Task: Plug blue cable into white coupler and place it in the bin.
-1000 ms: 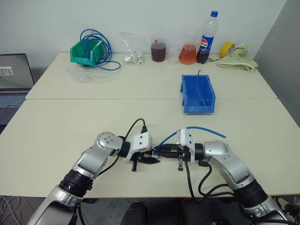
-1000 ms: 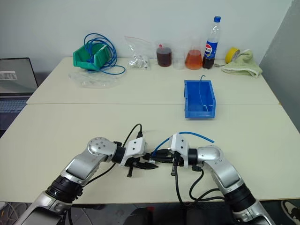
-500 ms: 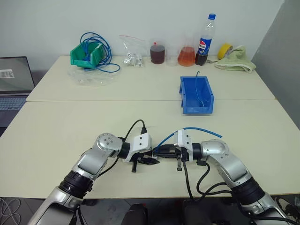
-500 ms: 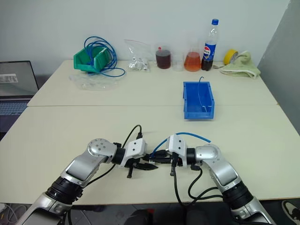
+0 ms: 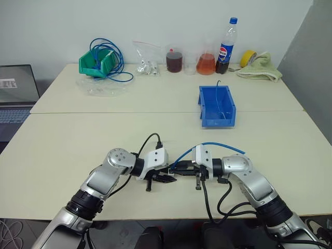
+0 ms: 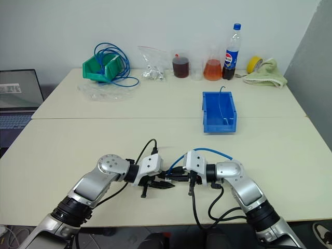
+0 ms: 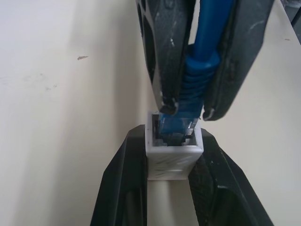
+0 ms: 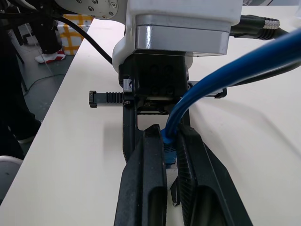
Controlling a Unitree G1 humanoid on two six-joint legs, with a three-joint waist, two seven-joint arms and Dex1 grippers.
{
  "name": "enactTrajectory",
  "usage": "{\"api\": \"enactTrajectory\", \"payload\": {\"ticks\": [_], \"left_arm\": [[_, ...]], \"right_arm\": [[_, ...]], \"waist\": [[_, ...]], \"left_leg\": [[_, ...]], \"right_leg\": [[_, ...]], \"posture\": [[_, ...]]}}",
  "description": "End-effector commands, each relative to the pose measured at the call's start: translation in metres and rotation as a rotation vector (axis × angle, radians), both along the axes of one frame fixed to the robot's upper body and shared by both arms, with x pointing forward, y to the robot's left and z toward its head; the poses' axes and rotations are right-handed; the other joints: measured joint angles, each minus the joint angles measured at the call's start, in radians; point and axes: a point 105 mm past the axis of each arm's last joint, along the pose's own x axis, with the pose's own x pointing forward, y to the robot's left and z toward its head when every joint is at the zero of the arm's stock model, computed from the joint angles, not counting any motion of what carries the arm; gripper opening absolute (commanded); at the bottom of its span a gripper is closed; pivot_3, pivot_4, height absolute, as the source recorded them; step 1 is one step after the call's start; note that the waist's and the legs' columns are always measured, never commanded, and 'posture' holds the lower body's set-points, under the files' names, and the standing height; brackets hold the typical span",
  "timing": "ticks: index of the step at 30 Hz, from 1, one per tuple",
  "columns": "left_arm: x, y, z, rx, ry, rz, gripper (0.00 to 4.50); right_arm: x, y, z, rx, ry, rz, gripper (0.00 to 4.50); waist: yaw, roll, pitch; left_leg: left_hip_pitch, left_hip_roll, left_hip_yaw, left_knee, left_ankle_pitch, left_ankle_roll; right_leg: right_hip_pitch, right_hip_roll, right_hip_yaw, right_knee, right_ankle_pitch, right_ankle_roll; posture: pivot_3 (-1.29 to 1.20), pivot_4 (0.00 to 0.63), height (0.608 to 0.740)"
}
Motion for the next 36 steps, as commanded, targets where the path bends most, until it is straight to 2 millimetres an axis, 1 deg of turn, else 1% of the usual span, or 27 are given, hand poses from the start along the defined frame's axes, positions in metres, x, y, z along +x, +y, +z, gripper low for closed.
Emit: {"api": "enactTrajectory", "payload": {"ticks": [1,4,12,17,19,21,26,28,30,31,32,35,36], "left_arm": [[-0.003,-0.005,-0.007,0.012,0.024,0.0,0.8],[-0.003,-0.006,-0.007,0.01,0.023,0.001,0.8],[-0.003,-0.008,-0.007,0.0,0.019,0.006,0.8],[-0.004,-0.008,-0.007,-0.004,0.025,0.011,0.8],[-0.004,-0.008,-0.007,-0.006,0.026,0.012,0.8],[-0.005,-0.008,-0.007,-0.008,0.024,0.007,0.8],[-0.002,-0.006,-0.004,-0.03,0.0,0.015,0.8],[-0.002,-0.004,-0.002,-0.053,0.016,0.018,0.8],[-0.001,-0.002,-0.002,-0.061,0.035,0.03,1.52],[-0.002,-0.001,-0.001,-0.063,0.036,0.029,1.67],[-0.002,0.0,0.0,-0.066,0.034,0.028,1.95],[0.0,0.007,0.003,-0.073,0.004,0.04,2.56],[0.0,0.009,0.003,-0.073,-0.005,0.046,2.71]], "right_arm": [[-0.028,0.003,-0.051,-0.158,0.158,0.097,0.04],[-0.029,0.002,-0.052,-0.162,0.163,0.099,0.04],[-0.032,0.006,-0.064,-0.198,0.198,0.122,0.04],[-0.035,0.007,-0.069,-0.221,0.2,0.138,0.04],[-0.036,0.008,-0.069,-0.22,0.201,0.142,0.04],[-0.035,0.009,-0.067,-0.215,0.2,0.142,0.04],[-0.029,0.007,-0.061,-0.195,0.189,0.128,0.04],[-0.026,0.007,-0.058,-0.183,0.181,0.118,0.04],[-0.024,0.007,-0.055,-0.171,0.174,0.111,0.04],[-0.022,0.007,-0.053,-0.163,0.169,0.108,0.04],[-0.021,0.007,-0.051,-0.157,0.166,0.104,0.04],[-0.016,0.005,-0.04,-0.13,0.151,0.089,0.04],[-0.015,0.004,-0.037,-0.119,0.148,0.084,0.04]], "waist": [[0.0,0.0,0.0],[0.0,0.0,-0.001],[0.0,0.0,-0.006],[0.0,0.0,-0.008],[0.0,0.0,-0.009],[-0.001,0.0,-0.009],[0.0,0.0,-0.009],[0.0,0.0,-0.009],[0.0,0.0,-0.009],[0.0,0.0,-0.009],[0.0,0.001,-0.008],[-0.001,0.001,-0.008],[-0.002,0.001,-0.008]], "left_leg": [[0.0,0.0,0.0,0.0,0.0,0.0],[0.001,0.0,0.0,0.0,0.0,0.0],[0.004,0.0,0.0,-0.001,0.0,0.0],[0.01,0.001,0.0,-0.002,0.0,0.0],[0.014,0.001,0.0,-0.004,0.0,0.0],[0.017,0.002,0.0,-0.007,0.0,0.0],[0.026,0.003,0.0,-0.016,0.0,0.0],[0.026,0.003,0.0,-0.017,0.0,0.0],[0.026,0.003,0.0,-0.017,0.0,0.0],[0.026,0.003,0.0,-0.017,0.0,0.0],[0.026,0.003,0.0,-0.017,0.0,0.0],[0.026,0.003,0.0,-0.018,0.0,0.0],[0.025,0.004,0.0,-0.018,0.0,0.0]], "right_leg": [[0.0,0.0,0.0,0.0,0.0,0.0],[0.001,0.0,0.0,0.0,0.0,0.0],[0.003,0.0,0.0,0.0,0.0,0.0],[0.008,0.001,0.001,-0.001,-0.001,0.0],[0.013,0.001,0.0,-0.003,-0.001,0.0],[0.015,0.002,0.0,-0.005,-0.004,0.003],[0.02,0.002,0.001,-0.009,-0.005,0.002],[0.021,0.002,0.0,-0.009,-0.005,0.001],[0.021,0.002,0.001,-0.009,-0.005,0.001],[0.02,0.002,0.0,-0.01,-0.005,0.001],[0.02,0.002,0.0,-0.01,-0.005,0.001],[0.02,0.002,0.001,-0.012,-0.005,0.001],[0.02,0.003,0.001,-0.013,-0.005,0.001]], "posture": [[0.0,0.15,0.74],[0.0,0.15,0.74],[0.0,0.15,0.74],[0.0,0.15,0.74],[0.0,0.15,0.74],[0.0,0.15,0.74],[0.0,0.15,0.74],[0.0,0.15,0.74],[0.0,0.15,0.74],[0.0,0.15,0.74],[0.0,0.15,0.74],[0.0,0.15,0.74],[0.0,0.15,0.74]]}}
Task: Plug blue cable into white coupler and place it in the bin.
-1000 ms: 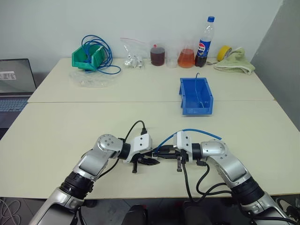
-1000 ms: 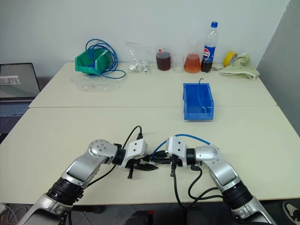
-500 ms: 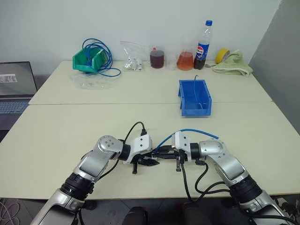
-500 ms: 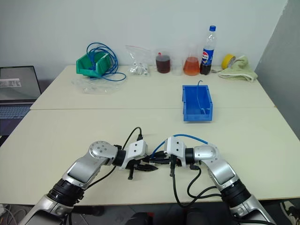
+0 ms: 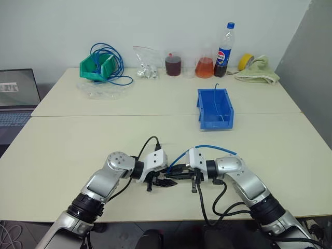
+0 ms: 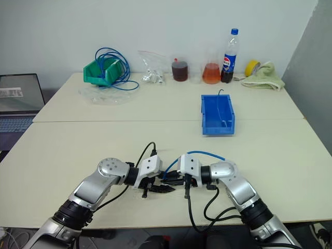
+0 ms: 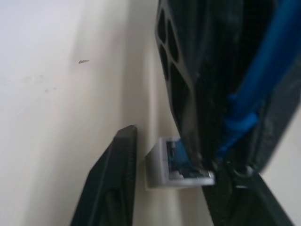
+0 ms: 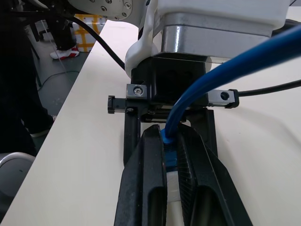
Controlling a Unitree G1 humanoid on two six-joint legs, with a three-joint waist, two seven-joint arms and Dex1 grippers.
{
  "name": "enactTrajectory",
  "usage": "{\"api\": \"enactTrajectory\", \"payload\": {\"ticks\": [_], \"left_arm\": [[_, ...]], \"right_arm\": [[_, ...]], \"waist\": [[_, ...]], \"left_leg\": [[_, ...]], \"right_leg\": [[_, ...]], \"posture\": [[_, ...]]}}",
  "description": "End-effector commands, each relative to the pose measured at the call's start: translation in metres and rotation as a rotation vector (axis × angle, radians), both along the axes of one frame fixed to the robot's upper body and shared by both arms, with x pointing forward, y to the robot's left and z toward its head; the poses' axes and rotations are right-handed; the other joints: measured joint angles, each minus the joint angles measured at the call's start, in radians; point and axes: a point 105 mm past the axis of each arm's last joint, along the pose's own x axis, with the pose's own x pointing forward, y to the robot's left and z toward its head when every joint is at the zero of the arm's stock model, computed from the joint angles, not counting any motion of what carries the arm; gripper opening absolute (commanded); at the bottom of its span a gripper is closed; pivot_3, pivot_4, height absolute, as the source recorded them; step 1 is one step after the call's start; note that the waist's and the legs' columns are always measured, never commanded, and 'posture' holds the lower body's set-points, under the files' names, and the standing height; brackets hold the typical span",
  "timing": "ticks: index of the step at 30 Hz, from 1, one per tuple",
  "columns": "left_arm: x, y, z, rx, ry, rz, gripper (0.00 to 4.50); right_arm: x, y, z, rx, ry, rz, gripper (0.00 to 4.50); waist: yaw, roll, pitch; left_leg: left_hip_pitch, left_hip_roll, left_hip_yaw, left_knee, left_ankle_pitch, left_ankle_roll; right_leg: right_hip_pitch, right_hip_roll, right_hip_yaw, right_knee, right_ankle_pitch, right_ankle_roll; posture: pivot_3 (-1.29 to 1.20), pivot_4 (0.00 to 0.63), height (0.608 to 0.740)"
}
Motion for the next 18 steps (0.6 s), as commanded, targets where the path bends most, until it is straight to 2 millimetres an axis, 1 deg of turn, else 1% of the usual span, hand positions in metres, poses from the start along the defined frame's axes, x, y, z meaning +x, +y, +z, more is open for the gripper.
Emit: {"api": "enactTrajectory", "payload": {"ticks": [1,3,5,10,11,14,18], "left_arm": [[0.002,0.011,0.01,-0.024,-0.049,0.013,2.88],[0.0,0.017,0.013,-0.031,-0.053,0.017,2.93],[-0.002,0.023,0.017,-0.036,-0.058,0.027,2.93],[-0.004,0.031,0.031,-0.076,-0.091,0.051,2.93],[-0.005,0.032,0.035,-0.091,-0.091,0.056,2.93],[0.0,0.032,0.052,-0.148,-0.113,0.125,2.93],[0.008,0.027,0.08,-0.206,-0.202,0.216,2.93]], "right_arm": [[-0.01,-0.01,-0.025,-0.09,0.115,0.008,0.04],[-0.008,-0.012,-0.017,-0.064,0.112,-0.004,0.04],[-0.006,-0.013,-0.008,-0.035,0.107,-0.02,0.04],[0.004,-0.019,0.016,0.034,0.082,-0.084,0.04],[0.008,-0.022,0.021,0.046,0.077,-0.104,0.04],[0.017,-0.032,0.035,0.087,0.077,-0.184,0.04],[0.025,-0.046,0.058,0.152,0.089,-0.281,0.04]], "waist": [[-0.002,0.0,0.0],[-0.003,0.001,0.001],[-0.002,0.001,0.001],[0.001,0.001,0.002],[0.001,0.0,0.002],[0.002,0.0,0.007],[0.004,-0.001,0.011]], "left_leg": [[0.0,0.0,0.0,-0.001,0.0,0.0],[-0.001,0.0,0.0,-0.002,0.0,0.0],[-0.006,0.0,-0.001,-0.002,0.0,0.0],[-0.025,0.0,-0.003,0.002,0.0,-0.001],[-0.027,0.0,-0.003,0.002,0.0,-0.001],[-0.029,0.0,-0.003,0.003,0.0,-0.001],[-0.03,0.0,-0.003,0.003,0.0,-0.001]], "right_leg": [[0.0,0.0,0.0,-0.001,0.0,-0.001],[-0.002,0.001,0.001,-0.002,0.002,-0.004],[-0.006,0.001,0.0,-0.002,0.002,-0.004],[-0.022,0.0,-0.001,0.0,0.003,-0.005],[-0.024,0.0,-0.001,0.0,0.003,-0.005],[-0.025,-0.002,-0.002,-0.001,0.003,-0.005],[-0.025,-0.004,-0.002,-0.001,0.003,-0.004]], "posture": [[0.0,0.15,0.74],[0.0,0.15,0.74],[0.0,0.15,0.74],[0.0,0.15,0.74],[0.0,0.15,0.74],[0.0,0.15,0.74],[0.0,0.15,0.74]]}}
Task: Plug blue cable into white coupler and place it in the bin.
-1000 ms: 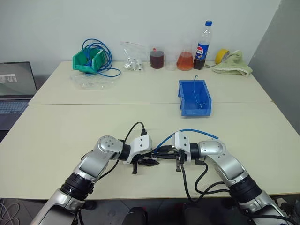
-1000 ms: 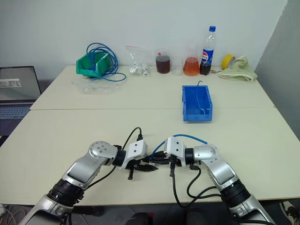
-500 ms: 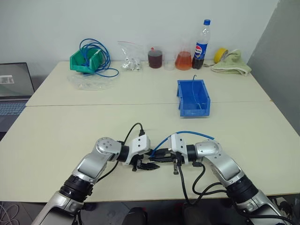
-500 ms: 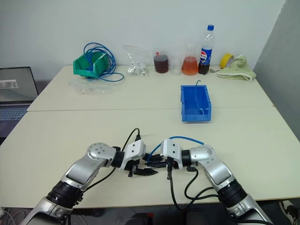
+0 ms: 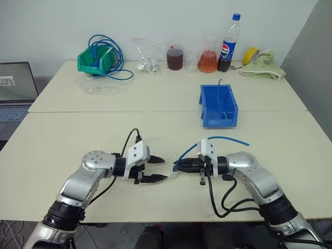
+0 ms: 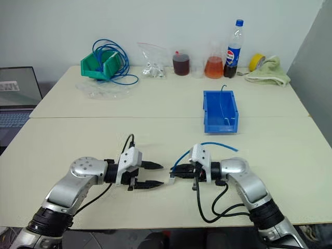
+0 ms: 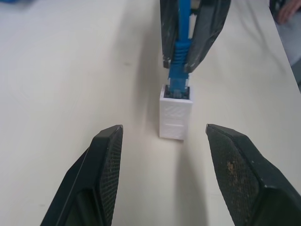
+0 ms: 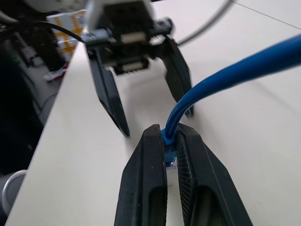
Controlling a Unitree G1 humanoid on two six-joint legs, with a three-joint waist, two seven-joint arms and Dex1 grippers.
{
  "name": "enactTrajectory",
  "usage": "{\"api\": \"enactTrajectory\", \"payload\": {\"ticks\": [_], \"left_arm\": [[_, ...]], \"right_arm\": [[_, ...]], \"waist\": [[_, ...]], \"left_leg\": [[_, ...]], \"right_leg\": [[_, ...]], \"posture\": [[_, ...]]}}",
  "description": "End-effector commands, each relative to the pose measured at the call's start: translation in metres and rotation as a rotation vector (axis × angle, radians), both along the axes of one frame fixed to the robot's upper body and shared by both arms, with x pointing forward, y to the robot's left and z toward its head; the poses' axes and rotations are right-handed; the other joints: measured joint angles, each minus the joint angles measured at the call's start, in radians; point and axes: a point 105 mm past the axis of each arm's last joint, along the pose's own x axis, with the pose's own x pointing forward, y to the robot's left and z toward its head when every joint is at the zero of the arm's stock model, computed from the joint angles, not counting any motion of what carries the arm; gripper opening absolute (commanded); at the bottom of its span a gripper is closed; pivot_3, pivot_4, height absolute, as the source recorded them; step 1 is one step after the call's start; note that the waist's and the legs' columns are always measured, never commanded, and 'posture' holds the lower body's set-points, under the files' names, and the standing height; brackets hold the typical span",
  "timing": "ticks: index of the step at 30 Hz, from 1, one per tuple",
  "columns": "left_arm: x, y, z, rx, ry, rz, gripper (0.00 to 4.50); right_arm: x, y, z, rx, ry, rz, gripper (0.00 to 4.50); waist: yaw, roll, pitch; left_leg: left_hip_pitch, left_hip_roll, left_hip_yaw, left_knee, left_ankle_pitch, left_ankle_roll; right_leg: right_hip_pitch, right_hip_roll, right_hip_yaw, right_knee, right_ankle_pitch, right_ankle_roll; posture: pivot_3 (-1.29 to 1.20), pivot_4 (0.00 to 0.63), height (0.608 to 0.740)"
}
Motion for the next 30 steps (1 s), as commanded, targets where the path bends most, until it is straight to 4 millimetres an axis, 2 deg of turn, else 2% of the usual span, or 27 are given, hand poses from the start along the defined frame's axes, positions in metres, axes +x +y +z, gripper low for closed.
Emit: {"api": "enactTrajectory", "payload": {"ticks": [1,3,7,10,15,18,24,30], "left_arm": [[0.003,-0.009,0.036,-0.053,-0.122,0.048,2.93],[0.002,-0.012,0.041,-0.024,-0.149,0.066,2.93],[0.018,-0.019,0.051,-0.022,-0.184,0.225,2.93],[0.024,-0.031,0.055,-0.05,-0.194,0.274,2.93],[0.028,-0.051,0.061,-0.084,-0.204,0.264,2.96],[0.03,-0.062,0.065,-0.095,-0.205,0.234,2.96],[0.033,-0.073,0.07,-0.104,-0.215,0.202,2.96],[0.037,-0.08,0.076,-0.108,-0.236,0.189,2.96]], "right_arm": [[0.006,-0.012,0.031,0.083,-0.035,-0.089,0.04],[0.012,-0.021,0.039,0.098,-0.045,-0.151,0.04],[0.035,-0.051,0.057,0.132,-0.107,-0.352,0.04],[0.048,-0.068,0.074,0.181,-0.133,-0.457,0.04],[0.07,-0.092,0.099,0.233,-0.154,-0.574,0.04],[0.089,-0.101,0.108,0.234,-0.132,-0.632,0.04],[0.124,-0.109,0.109,0.196,-0.02,-0.678,0.04],[0.153,-0.125,0.09,0.159,0.119,-0.767,0.04]], "waist": [[0.0,0.0,0.001],[-0.001,-0.001,0.001],[0.0,-0.001,0.002],[0.0,-0.001,0.002],[-0.003,-0.002,0.002],[-0.004,-0.002,0.003],[-0.003,-0.002,0.003],[-0.004,-0.002,0.003]], "left_leg": [[0.0,0.0,0.0,0.0,0.0,0.0],[0.0,0.0,0.001,0.0,0.0,0.0],[-0.001,-0.001,0.002,-0.001,0.0,0.0],[-0.001,-0.002,0.002,0.0,0.0,0.0],[-0.001,-0.002,0.004,0.0,0.001,-0.002],[-0.001,-0.002,0.005,0.0,0.002,-0.004],[-0.002,-0.002,0.008,0.0,0.002,-0.004],[-0.003,-0.002,0.011,0.0,0.002,-0.004]], "right_leg": [[0.0,0.0,0.0,0.0,0.0,0.0],[0.0,0.0,0.0,-0.001,0.0,0.0],[-0.001,-0.001,0.001,-0.001,0.0,0.0],[0.0,-0.001,0.001,0.0,0.001,0.001],[-0.001,0.0,0.001,0.0,0.001,0.001],[-0.002,0.0,0.002,0.0,0.001,0.001],[-0.003,0.0,0.002,0.0,0.001,0.001],[-0.003,-0.002,0.003,0.0,0.001,0.001]], "posture": [[0.0,0.15,0.74],[0.0,0.15,0.74],[0.0,0.15,0.74],[0.0,0.15,0.74],[0.0,0.15,0.74],[0.0,0.15,0.74],[0.0,0.15,0.74],[0.0,0.15,0.74]]}}
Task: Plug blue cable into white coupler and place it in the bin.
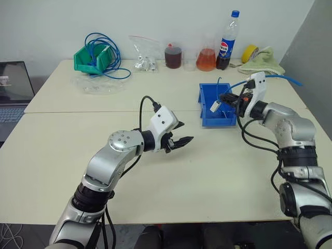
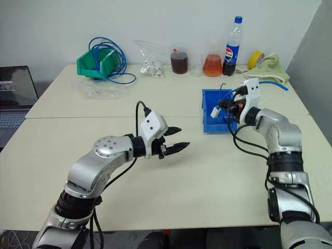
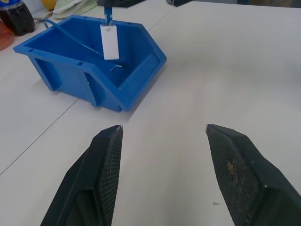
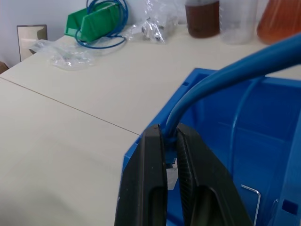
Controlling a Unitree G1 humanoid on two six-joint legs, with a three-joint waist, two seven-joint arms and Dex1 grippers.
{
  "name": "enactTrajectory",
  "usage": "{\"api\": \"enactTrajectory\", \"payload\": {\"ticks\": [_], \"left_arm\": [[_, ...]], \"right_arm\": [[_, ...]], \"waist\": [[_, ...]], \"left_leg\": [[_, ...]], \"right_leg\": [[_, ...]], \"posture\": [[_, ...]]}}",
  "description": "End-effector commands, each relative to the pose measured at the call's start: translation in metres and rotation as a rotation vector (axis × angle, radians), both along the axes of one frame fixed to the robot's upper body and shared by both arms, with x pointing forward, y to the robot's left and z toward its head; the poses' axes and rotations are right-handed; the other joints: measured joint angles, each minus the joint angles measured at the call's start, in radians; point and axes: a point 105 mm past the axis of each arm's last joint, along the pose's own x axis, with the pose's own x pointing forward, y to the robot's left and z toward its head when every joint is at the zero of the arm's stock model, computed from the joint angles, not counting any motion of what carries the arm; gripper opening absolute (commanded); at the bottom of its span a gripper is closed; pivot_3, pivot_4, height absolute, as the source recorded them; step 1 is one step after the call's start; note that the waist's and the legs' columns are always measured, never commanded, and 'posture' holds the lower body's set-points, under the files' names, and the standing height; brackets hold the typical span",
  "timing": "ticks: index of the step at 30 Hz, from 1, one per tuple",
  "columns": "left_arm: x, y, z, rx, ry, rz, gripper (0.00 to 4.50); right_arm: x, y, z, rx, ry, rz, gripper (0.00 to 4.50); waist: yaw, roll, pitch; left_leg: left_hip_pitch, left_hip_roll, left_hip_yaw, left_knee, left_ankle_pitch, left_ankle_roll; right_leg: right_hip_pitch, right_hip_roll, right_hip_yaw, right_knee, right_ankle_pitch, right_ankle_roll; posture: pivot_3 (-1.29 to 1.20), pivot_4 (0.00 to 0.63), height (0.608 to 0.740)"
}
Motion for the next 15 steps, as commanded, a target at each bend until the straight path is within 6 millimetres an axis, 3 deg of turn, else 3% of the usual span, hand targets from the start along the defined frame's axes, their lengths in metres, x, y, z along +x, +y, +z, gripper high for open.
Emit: {"api": "enactTrajectory", "payload": {"ticks": [1,2,15], "left_arm": [[0.0,-0.005,0.011,-0.005,-0.053,-0.012,2.96],[0.001,-0.006,0.011,-0.005,-0.053,-0.012,2.96],[0.003,-0.014,0.011,-0.023,-0.043,-0.022,2.96]], "right_arm": [[0.013,-0.01,0.001,0.01,0.015,-0.045,0.04],[0.016,-0.011,0.0,0.011,0.021,-0.052,0.6],[0.037,-0.026,0.023,-0.071,-0.036,-0.156,3.31]], "waist": [[0.0,0.0,0.0],[0.0,0.0,0.0],[-0.001,0.0,0.0]], "left_leg": [[0.0,0.0,0.001,0.0,0.0,0.0],[0.0,0.0,0.001,0.0,0.0,0.0],[-0.001,0.0,0.002,0.0,0.0,0.0]], "right_leg": [[0.0,0.0,0.0,0.0,0.0,0.0],[0.0,0.0,0.0,0.0,0.0,0.0],[-0.001,-0.001,0.0,0.0,0.0,0.0]], "posture": [[0.0,0.15,0.74],[0.0,0.15,0.74],[0.0,0.15,0.74]]}}
